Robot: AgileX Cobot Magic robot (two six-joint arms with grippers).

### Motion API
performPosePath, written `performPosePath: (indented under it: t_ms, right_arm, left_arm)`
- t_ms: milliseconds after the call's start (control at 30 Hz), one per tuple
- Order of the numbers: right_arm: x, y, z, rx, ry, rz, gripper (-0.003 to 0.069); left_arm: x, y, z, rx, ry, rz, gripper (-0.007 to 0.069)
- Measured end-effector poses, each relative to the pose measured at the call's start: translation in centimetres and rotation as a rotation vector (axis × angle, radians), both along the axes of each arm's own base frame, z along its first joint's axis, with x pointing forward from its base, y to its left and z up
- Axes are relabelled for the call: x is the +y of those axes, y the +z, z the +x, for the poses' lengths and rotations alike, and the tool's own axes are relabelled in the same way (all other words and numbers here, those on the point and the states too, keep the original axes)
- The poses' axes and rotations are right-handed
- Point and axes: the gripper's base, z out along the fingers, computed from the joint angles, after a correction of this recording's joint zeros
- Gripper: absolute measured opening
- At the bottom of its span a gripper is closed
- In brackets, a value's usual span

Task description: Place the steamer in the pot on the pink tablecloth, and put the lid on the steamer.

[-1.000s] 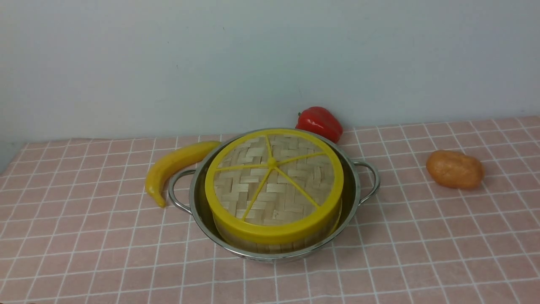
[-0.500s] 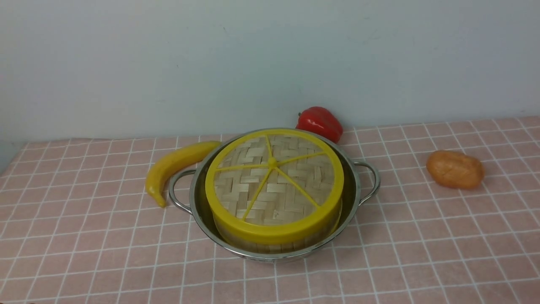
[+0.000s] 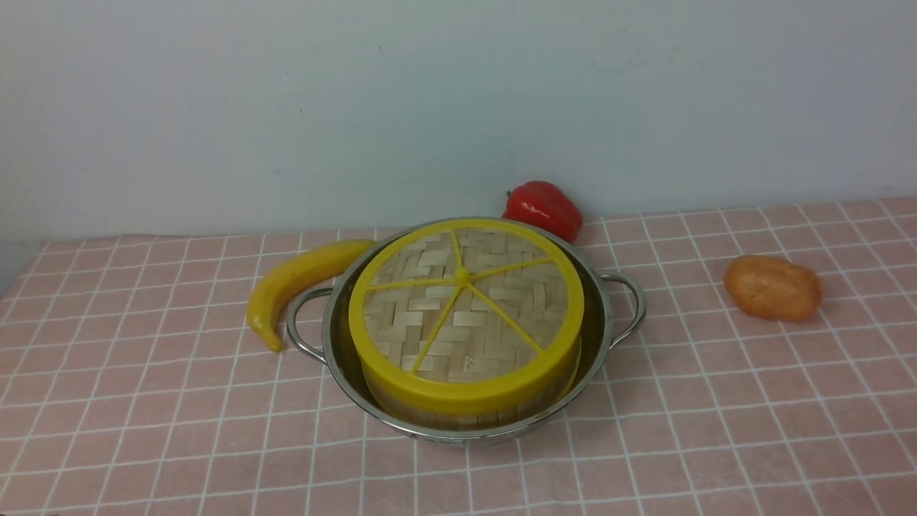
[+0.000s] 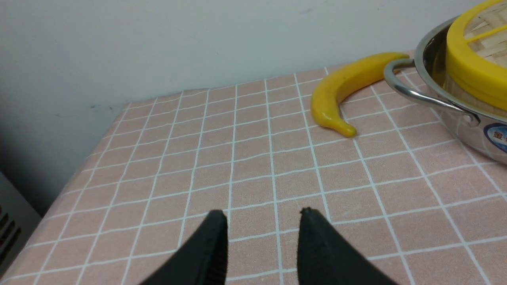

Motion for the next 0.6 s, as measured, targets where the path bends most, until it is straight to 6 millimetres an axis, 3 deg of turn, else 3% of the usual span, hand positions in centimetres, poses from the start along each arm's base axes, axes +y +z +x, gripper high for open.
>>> performPosePath:
  t_ms: [600]
  right_arm:
    - [0.0,0.0,0.0,0.0,-0.001,0.004,0.0144]
  left_arm:
    - [0.0,0.0,0.0,0.0,0.0,0.0,0.0243]
